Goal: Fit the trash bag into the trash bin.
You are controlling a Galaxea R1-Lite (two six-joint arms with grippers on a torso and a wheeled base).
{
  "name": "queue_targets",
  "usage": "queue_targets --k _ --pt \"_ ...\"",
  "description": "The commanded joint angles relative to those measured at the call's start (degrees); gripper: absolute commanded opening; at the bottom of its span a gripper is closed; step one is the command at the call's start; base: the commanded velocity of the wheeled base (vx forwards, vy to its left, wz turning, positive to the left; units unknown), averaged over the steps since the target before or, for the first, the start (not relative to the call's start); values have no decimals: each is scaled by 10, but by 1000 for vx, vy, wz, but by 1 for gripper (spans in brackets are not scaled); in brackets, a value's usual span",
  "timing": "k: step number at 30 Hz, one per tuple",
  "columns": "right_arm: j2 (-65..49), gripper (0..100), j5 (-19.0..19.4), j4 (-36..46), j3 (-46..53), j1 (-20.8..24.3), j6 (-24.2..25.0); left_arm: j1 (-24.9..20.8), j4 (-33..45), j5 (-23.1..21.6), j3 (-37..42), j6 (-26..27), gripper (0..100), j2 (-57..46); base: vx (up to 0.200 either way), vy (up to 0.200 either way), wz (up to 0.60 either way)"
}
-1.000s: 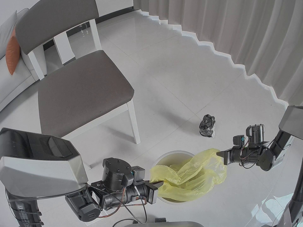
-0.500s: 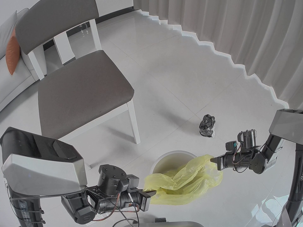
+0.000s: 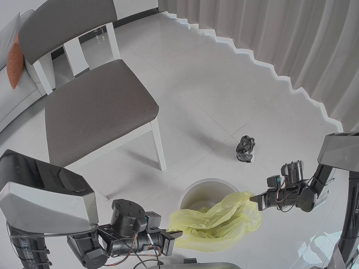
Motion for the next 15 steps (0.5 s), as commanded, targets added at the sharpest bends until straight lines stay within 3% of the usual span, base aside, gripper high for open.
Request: queue_targets --k 1,15 --pt "20 0 0 -9 -9 4 1 2 -26 0 2 1 0 35 0 0 0" --pt "70 0 2 -5 -81 1 7 59 -48 -18 -33 1 0 90 0 0 0"
